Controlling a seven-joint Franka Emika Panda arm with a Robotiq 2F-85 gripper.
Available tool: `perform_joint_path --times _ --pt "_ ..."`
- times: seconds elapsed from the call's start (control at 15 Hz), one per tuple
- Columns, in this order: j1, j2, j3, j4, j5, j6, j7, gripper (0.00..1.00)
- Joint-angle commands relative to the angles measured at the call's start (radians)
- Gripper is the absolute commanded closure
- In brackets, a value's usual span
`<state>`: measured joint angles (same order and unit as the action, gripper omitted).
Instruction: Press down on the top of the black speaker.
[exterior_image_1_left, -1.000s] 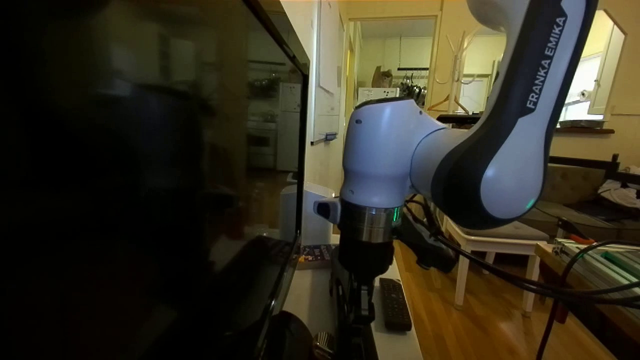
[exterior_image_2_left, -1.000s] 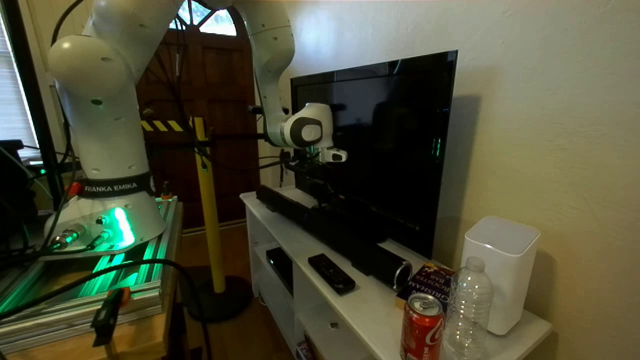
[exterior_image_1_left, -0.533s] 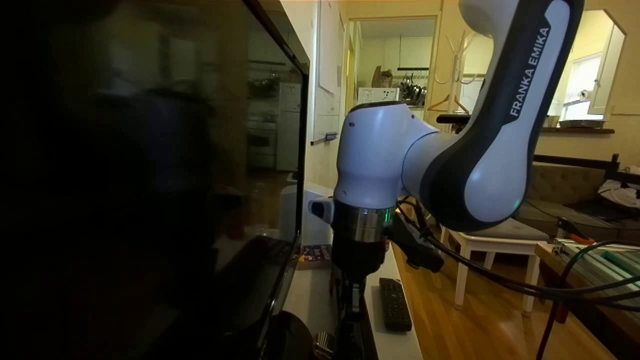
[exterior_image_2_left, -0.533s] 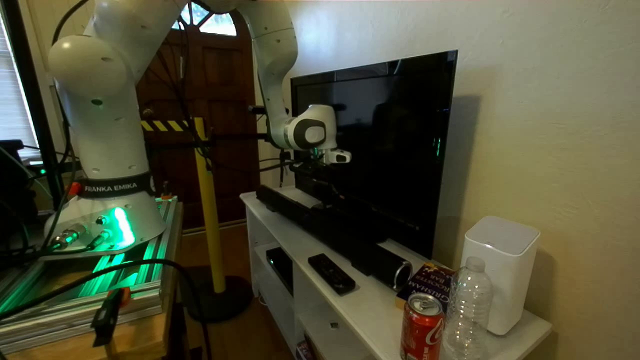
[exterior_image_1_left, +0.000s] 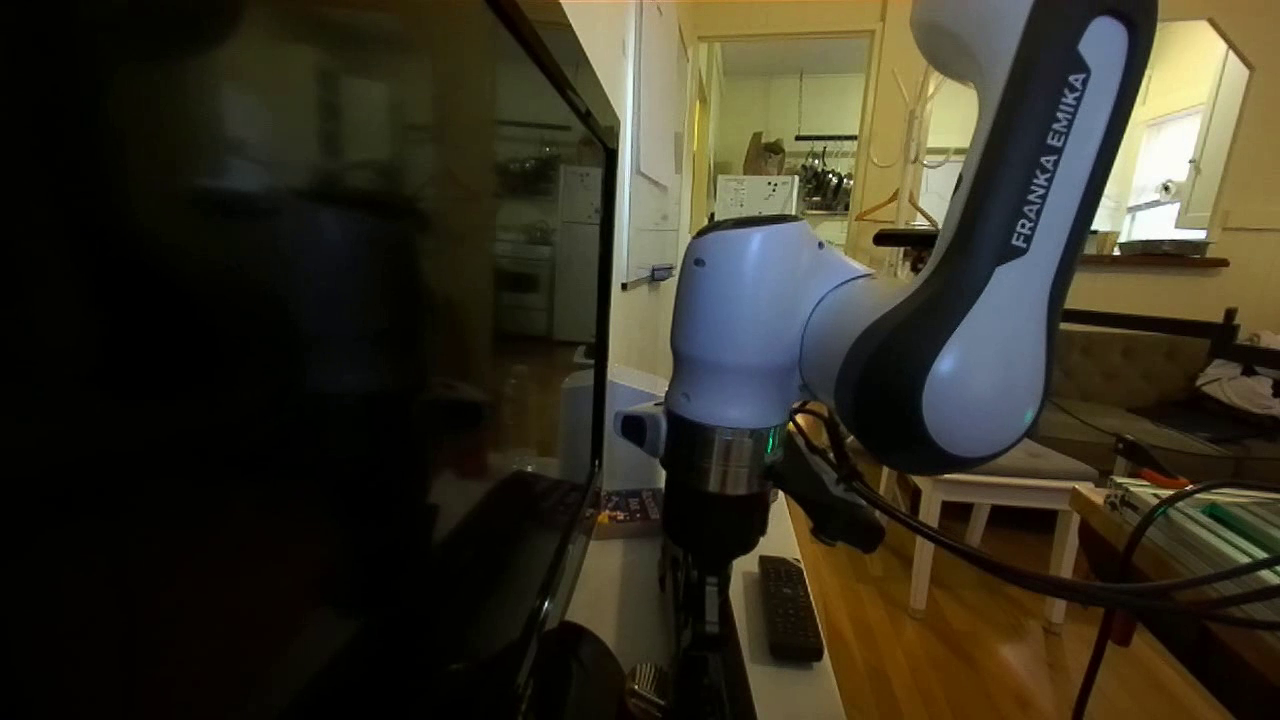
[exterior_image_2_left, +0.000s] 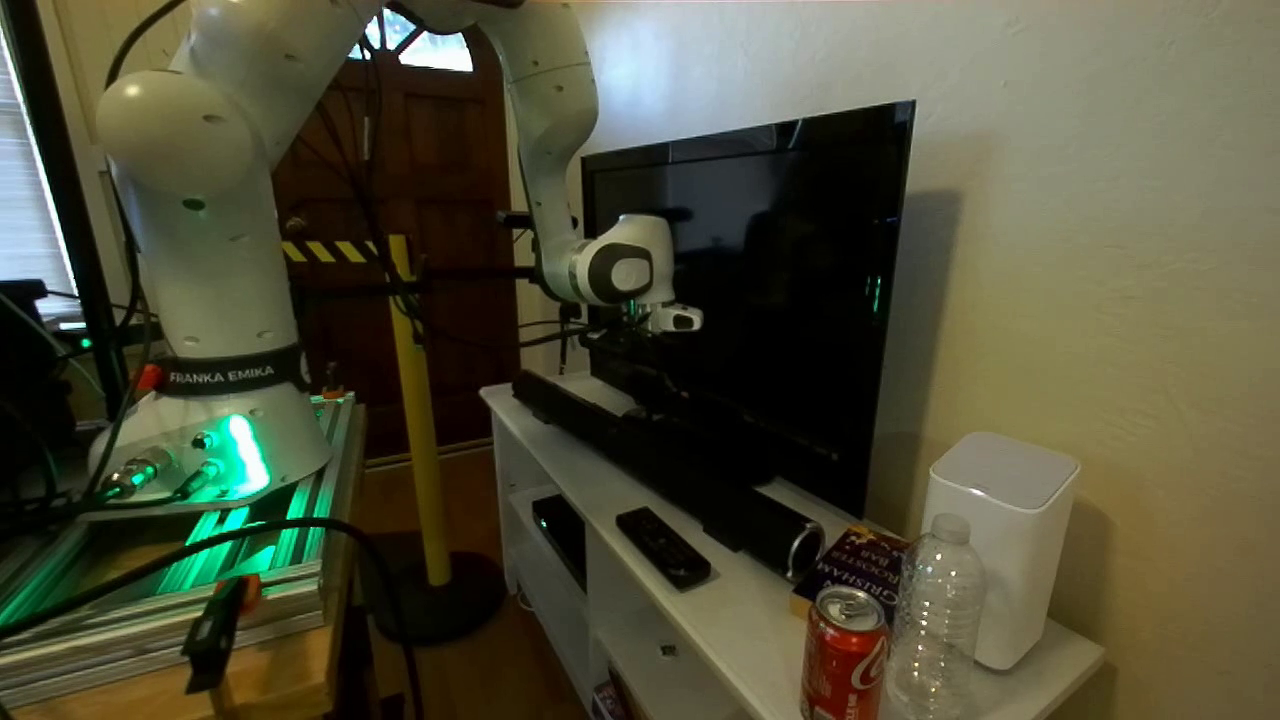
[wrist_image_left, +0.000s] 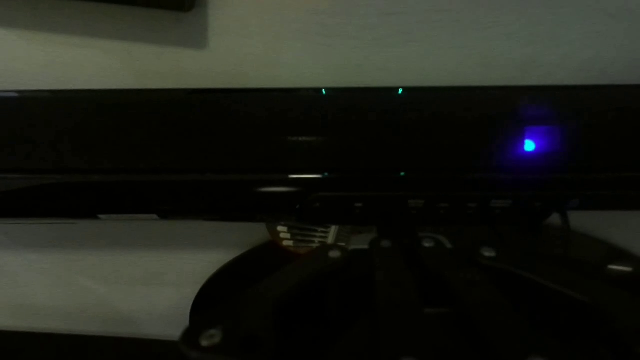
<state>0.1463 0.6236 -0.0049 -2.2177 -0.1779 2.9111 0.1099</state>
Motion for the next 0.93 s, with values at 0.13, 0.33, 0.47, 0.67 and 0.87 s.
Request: perform_joint_path --times 0.13,0.33,0.47,0.67,0.87 --pt "-0.012 0.048 0.019 0.04 0.027 -0.038 -0.061 0.99" --pt "0.012 0.071 0.0 0.094 0.014 -0.133 -0.061 0.99" --pt "0.021 0.097 -0.003 0.143 0.007 -0.206 -0.058 0.99" --pt "0.026 0.131 0.0 0.213 0.005 -0.326 -0.054 0.99" --pt "0.031 0.164 -0.001 0.274 0.0 -0.425 -0.045 0.99"
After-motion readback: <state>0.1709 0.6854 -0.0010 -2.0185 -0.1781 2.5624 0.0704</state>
